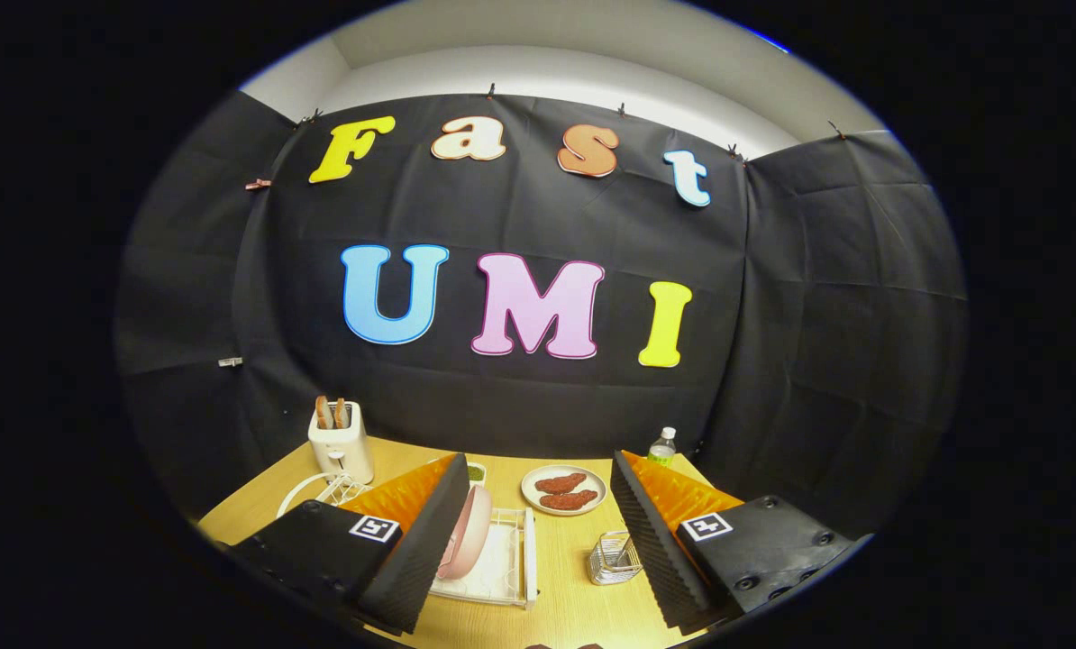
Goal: Take the plate from the dish rack, then take the spoon from the basket and place it into the plate.
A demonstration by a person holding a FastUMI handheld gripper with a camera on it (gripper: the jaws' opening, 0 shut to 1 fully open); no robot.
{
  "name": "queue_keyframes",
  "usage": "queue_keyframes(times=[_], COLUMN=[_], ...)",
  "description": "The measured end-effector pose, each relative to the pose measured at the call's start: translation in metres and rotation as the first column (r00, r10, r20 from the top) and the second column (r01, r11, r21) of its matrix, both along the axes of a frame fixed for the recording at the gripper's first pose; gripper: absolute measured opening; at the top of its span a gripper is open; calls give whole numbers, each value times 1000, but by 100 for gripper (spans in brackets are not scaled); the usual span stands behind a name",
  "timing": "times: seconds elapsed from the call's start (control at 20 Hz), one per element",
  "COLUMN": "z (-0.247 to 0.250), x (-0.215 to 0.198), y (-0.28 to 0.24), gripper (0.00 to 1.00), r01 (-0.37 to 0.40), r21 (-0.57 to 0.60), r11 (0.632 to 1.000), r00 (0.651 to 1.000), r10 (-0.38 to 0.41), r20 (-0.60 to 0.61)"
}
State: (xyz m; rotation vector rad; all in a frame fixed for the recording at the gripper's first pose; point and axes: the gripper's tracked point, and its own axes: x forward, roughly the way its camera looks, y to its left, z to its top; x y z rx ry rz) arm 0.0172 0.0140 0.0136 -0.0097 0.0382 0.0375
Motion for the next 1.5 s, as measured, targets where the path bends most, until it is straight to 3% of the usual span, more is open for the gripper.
queue_keyframes(times=[0.2, 0.3, 0.45, 0.65, 0.9, 1.0, 1.2, 1.5], z=[-5, -11, -25, -54, -93, -113, -159, -198], x=[21, 33, 49, 69, 111, 117, 136, 152], y=[19, 29, 43, 60, 71, 82, 83, 84], gripper=[97, 97, 98, 98, 98, 97, 94, 75], r01=[-125, -208, -317, -339, -342, -340, -308, -259], r21=[-31, -51, -7, 145, 120, 117, 58, -16], r11=[992, 977, 948, 929, 932, 933, 949, 966], r00=[986, 961, 888, 742, 616, 548, 446, 385], r10=[121, 194, 294, 359, 319, 298, 198, 88], r20=[-113, -198, -354, -566, -720, -781, -873, -919])
